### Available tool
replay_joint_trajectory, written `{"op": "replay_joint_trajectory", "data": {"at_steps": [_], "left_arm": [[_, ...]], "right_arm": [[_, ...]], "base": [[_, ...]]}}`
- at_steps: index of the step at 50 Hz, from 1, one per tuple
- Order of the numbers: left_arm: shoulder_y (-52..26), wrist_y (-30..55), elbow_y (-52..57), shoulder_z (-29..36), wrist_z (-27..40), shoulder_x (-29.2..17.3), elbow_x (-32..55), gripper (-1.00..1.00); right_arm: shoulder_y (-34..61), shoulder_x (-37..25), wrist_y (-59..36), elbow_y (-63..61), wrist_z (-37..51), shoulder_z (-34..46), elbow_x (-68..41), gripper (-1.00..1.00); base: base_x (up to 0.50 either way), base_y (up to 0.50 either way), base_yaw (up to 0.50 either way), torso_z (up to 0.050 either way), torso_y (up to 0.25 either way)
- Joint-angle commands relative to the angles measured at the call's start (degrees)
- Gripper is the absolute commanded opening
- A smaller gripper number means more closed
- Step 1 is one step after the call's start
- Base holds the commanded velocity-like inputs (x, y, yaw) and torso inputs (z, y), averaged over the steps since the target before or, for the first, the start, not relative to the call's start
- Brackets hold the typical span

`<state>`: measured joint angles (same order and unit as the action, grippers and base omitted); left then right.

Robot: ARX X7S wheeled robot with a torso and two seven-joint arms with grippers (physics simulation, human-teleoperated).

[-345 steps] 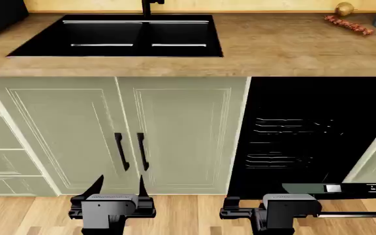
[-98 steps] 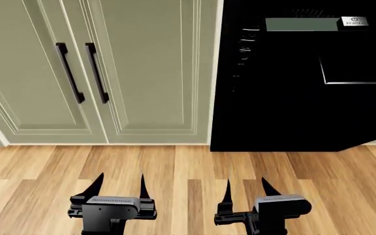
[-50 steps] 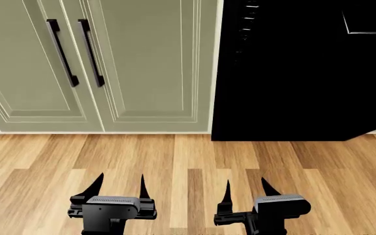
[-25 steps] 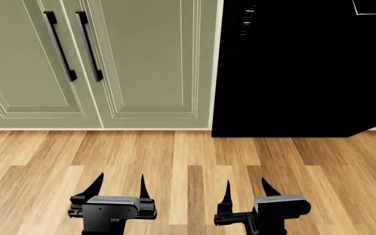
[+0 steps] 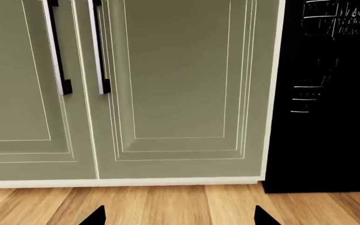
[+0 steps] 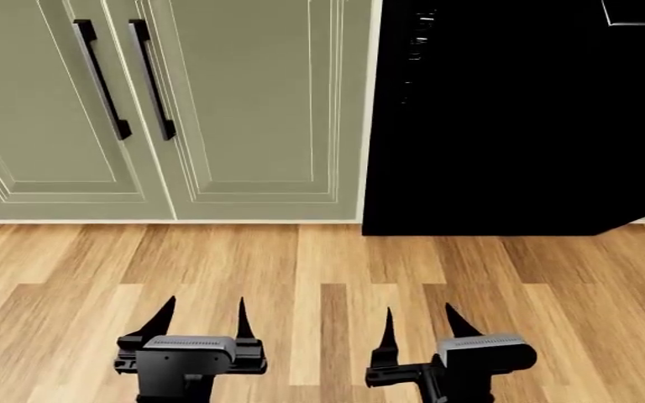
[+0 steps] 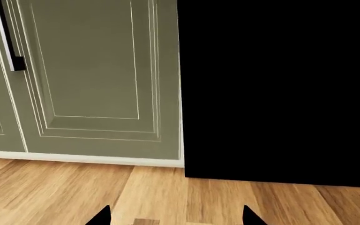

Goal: Close the dishwasher door

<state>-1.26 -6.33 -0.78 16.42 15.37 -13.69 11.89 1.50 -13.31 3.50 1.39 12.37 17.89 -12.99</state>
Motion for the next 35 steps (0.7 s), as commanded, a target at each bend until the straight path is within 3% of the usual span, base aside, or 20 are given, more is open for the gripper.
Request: {"op": "replay_joint_trajectory", "data": {"at_steps": [1,16,35], "left_arm": [[-0.1,-0.2,0.1,-0.2,0.4,0.1,1.0,1.0],[-0.2,-0.7,-0.2,0.0,0.9,-0.1,1.1,1.0],[-0.1,-1.2,-0.2,0.5,1.3,-0.4,1.2,1.0]], "right_arm": [[-0.2,-0.2,1.1,-0.3,-1.4,0.2,-2.1,1.0],[0.1,-0.6,0.5,-0.3,-0.7,0.9,-1.6,1.0],[0.2,-0.9,0.9,0.2,-0.5,1.5,-1.7,1.0]], "base": [[0.0,-0.5,0.0,0.0,0.0],[0.0,-0.44,0.0,0.0,0.0],[0.0,-0.19,0.0,0.0,0.0]]}}
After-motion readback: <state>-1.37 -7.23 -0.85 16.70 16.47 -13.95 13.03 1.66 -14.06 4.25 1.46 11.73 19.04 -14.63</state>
